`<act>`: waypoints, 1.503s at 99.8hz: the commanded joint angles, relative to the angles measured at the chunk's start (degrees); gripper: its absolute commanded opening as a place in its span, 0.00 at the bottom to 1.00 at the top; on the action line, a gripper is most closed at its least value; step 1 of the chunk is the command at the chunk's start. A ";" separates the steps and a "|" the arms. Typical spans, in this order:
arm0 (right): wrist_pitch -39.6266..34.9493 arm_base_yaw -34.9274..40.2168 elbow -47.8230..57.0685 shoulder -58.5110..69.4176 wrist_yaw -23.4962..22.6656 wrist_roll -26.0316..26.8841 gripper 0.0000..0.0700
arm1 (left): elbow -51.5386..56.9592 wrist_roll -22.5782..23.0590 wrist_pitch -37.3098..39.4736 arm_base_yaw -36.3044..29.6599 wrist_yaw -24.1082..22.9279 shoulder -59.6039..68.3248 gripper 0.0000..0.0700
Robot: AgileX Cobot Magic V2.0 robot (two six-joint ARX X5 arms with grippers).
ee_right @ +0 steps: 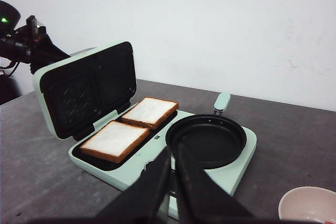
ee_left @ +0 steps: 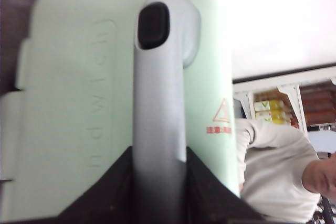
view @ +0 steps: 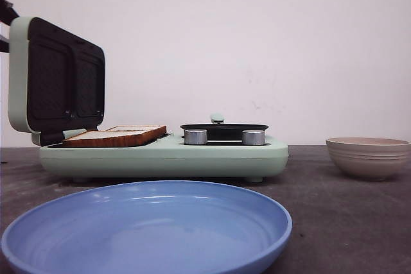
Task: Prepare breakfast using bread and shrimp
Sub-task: 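Push the open sandwich-maker lid down closed with the left gripper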
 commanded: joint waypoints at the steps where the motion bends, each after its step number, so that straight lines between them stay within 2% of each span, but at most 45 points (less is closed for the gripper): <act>1: 0.81 0.50 0.13 0.20 0.28 0.63 0.01 | 0.63 3.17 0.11 -2.12 0.24 1.51 0.00; 32: 0.96 0.50 0.13 0.20 0.28 0.59 0.01 | 0.63 3.10 2.97 -7.87 -0.24 1.51 0.00; 55: 0.96 0.50 0.13 0.20 0.26 0.42 0.01 | 0.63 3.10 2.93 -11.37 -5.60 1.51 0.00; 82: 0.96 0.50 0.13 0.20 0.26 0.39 0.01 | 0.63 3.17 2.95 -15.58 -15.12 1.51 0.00; 103: 0.96 0.50 0.13 0.20 0.26 0.42 0.01 | 0.63 3.91 2.93 -19.26 -25.20 1.51 0.00; 131: 0.94 0.50 0.13 0.20 0.26 0.42 0.01 | 0.63 9.14 3.17 -24.94 -37.92 1.64 0.00; 150: 0.94 0.50 0.13 0.20 0.26 0.46 0.01 | 0.63 10.21 4.17 -27.80 -42.10 2.51 0.00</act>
